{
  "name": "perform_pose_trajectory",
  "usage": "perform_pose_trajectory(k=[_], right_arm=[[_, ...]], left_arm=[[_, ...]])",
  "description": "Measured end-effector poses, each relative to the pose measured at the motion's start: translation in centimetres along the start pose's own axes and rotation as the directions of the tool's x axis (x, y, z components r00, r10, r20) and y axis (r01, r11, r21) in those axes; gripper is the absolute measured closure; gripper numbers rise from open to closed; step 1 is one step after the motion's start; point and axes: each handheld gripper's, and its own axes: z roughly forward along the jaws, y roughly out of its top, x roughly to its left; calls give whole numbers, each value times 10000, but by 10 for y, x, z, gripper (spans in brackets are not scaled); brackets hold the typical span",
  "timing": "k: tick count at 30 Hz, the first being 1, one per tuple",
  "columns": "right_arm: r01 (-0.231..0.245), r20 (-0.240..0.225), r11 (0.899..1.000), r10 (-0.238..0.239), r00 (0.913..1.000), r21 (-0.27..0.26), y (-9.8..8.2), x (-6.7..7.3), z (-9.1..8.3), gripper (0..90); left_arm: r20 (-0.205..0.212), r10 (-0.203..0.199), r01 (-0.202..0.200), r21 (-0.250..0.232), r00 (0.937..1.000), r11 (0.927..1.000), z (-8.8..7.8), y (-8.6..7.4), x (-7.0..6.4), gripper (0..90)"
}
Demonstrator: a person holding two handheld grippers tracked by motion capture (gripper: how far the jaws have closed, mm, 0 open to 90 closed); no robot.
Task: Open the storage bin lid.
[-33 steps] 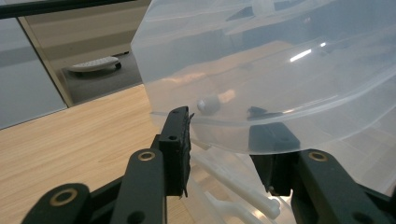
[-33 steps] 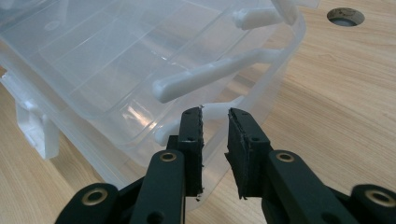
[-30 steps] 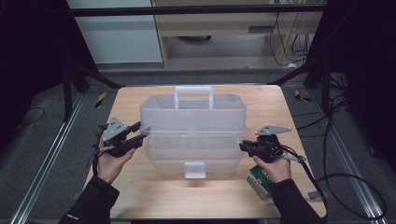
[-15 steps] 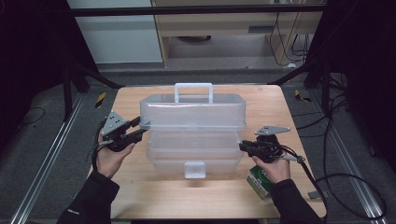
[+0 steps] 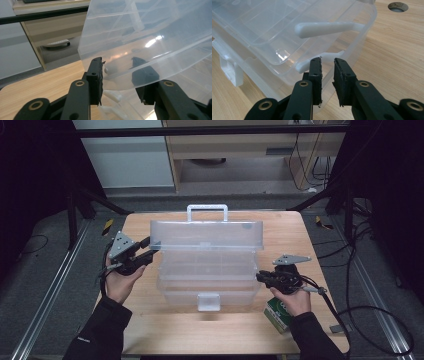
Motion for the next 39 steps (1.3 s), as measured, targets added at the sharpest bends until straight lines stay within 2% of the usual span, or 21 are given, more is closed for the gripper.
perform_pose_trajectory(k=[5, 11, 12, 15, 18, 39], right_arm=[[-87, -11, 10000, 87, 10000, 34, 0, 0, 0, 766], [-110, -22, 9999, 111, 9999, 32, 0, 0, 0, 767], [-110, -32, 9999, 110, 9999, 38, 0, 0, 0, 767], [-128, -57, 9999, 128, 9999, 43, 0, 0, 0, 767], [-122, -52, 9999, 123, 9999, 61, 0, 0, 0, 766], [-142, -42, 9999, 143, 9999, 71, 0, -1, 0, 760]], left_arm=[[-75, -118, 117, -64, 9999, 9999, 2, 3, 1, 609], [-306, 13, -15, -76, 9995, 10000, 5, 9, 2, 621], [-335, -195, 195, -12, 9992, 9998, 6, 11, 2, 623], [-383, -78, 72, -157, 9992, 9999, 9, 14, 5, 626], [-406, -257, 247, -254, 9988, 9994, 14, 20, 9, 629], [-948, -304, 294, -118, 9950, 9995, 35, 37, 20, 728]])
